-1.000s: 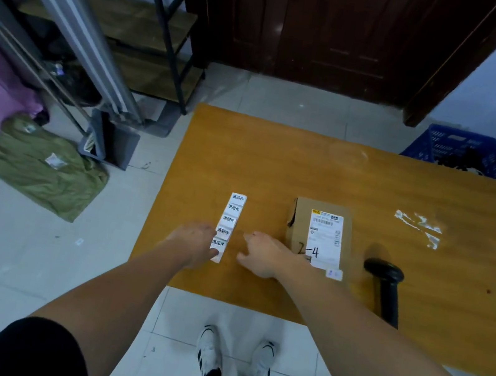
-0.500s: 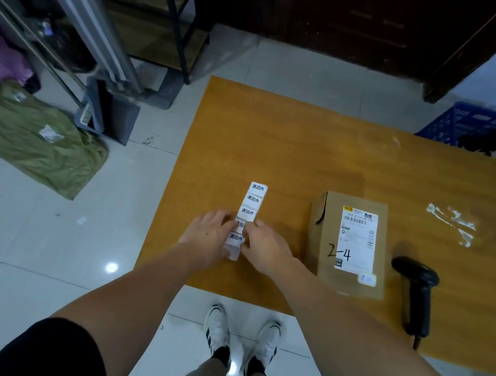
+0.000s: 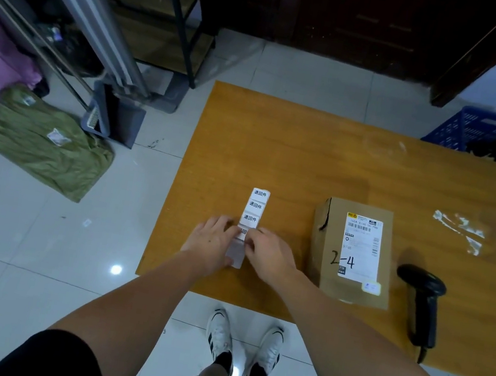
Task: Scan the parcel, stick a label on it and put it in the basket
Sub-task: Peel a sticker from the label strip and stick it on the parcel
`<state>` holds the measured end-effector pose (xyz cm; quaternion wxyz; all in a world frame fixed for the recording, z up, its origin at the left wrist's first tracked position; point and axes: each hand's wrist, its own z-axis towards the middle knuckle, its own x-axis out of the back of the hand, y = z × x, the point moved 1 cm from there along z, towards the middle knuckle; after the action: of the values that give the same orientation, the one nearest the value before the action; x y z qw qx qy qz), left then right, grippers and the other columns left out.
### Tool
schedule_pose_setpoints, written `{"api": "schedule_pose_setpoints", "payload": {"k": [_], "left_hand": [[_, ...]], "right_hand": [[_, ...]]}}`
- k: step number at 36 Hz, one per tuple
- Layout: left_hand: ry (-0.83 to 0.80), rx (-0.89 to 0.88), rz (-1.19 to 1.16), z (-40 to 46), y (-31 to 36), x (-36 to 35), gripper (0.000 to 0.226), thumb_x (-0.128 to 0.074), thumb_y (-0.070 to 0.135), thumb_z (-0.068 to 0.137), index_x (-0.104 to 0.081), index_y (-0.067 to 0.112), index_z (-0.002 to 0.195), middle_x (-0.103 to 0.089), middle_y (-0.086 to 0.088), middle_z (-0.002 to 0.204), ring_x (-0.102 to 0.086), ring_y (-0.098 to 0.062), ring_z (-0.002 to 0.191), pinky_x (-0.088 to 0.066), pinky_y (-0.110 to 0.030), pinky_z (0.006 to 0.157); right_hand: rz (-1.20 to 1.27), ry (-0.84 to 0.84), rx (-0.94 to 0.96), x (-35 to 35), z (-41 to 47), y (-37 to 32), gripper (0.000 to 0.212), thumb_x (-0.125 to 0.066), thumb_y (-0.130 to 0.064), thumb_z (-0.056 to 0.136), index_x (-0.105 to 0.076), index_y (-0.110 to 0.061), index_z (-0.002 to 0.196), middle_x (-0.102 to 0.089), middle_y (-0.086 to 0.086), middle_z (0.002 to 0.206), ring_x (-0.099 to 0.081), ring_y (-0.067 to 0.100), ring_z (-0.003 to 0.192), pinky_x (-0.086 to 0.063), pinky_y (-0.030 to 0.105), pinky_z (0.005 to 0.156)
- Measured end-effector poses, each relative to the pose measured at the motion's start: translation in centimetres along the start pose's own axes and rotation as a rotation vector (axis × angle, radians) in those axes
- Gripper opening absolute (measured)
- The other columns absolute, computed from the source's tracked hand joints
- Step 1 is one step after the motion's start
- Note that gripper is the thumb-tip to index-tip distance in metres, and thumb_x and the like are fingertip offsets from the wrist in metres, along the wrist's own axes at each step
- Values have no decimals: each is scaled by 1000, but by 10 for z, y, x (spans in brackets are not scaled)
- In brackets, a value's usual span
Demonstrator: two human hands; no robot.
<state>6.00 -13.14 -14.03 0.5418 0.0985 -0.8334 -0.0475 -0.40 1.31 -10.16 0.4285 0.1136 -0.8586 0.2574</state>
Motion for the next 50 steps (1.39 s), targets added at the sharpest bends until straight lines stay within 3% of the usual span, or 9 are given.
{"api": "schedule_pose_setpoints", "payload": {"k": [7, 12, 16, 22, 30, 35, 39, 43, 50], "left_hand": [[54, 83, -62, 1, 13, 17, 67, -75, 39, 86, -47, 25, 145, -38, -4, 154, -38, -26, 140, -37, -44, 114], [158, 254, -471, 7, 35, 46, 20, -53, 33, 101, -71, 24, 103, -66, -2, 104, -61, -28, 99, -48, -40, 79], [120, 344, -1011, 11, 68, 73, 45, -45, 46, 106, -75, 18, 88, -75, -4, 90, -67, -22, 82, -50, -39, 74], [173, 266, -1030, 20, 121, 93, 29, -63, 29, 97, -62, 24, 68, -55, 10, 59, -48, -10, 53, -33, -21, 47], [174, 279, -1211, 33, 183, 95, 21, -65, 33, 97, -66, 15, 86, -69, -4, 83, -56, -17, 73, -43, -34, 69], [143, 265, -1177, 43, 212, 89, 24, -68, 33, 96, -68, 21, 75, -54, 10, 55, -45, -8, 53, -35, -28, 53], [156, 235, -1193, 53, 229, 88, 17, -70, 24, 96, -75, 11, 87, -64, 4, 69, -51, -10, 63, -41, -23, 56], [164, 210, -1192, 62, 240, 88, 17, -70, 25, 97, -75, 9, 94, -67, 6, 74, -53, -7, 63, -43, -20, 55], [182, 225, -1121, 83, 250, 88, 15, -72, 31, 95, -74, 19, 85, -70, 10, 75, -62, -11, 72, -44, -27, 63]], "right_hand": [[92, 172, 36, 29, -18, 10, 18, -54, -34, 104, -64, -19, 110, -78, 7, 102, -72, 31, 88, -60, 45, 76], [207, 332, 30, 53, -33, 24, 15, -62, -28, 99, -70, -17, 103, -78, 4, 91, -71, 29, 82, -59, 43, 73], [326, 463, -15, 71, -44, 39, 8, -66, -25, 95, -71, -18, 97, -77, 1, 87, -70, 25, 81, -57, 40, 68], [536, 555, -137, 89, -62, 73, 5, -71, -19, 89, -74, -22, 93, -77, -1, 82, -70, 25, 79, -57, 41, 70], [620, 553, -228, 98, -93, 130, 13, -74, -19, 89, -71, -31, 83, -67, -18, 75, -71, 12, 76, -57, 35, 69], [693, 563, -242, 100, -109, 159, 12, -75, -12, 86, -74, -24, 85, -73, -11, 78, -74, 16, 80, -59, 39, 74], [767, 561, -288, 105, -116, 177, 11, -74, -13, 87, -69, -23, 87, -75, -5, 86, -75, 19, 84, -59, 38, 78], [1009, 561, -328, 114, -114, 189, 19, -75, -17, 93, -59, -18, 101, -77, -3, 89, -77, 13, 62, -58, 30, 64], [995, 507, -324, 128, -93, 206, 11, -74, -18, 96, -70, -22, 86, -77, 0, 84, -78, 18, 66, -67, 46, 75]]}}
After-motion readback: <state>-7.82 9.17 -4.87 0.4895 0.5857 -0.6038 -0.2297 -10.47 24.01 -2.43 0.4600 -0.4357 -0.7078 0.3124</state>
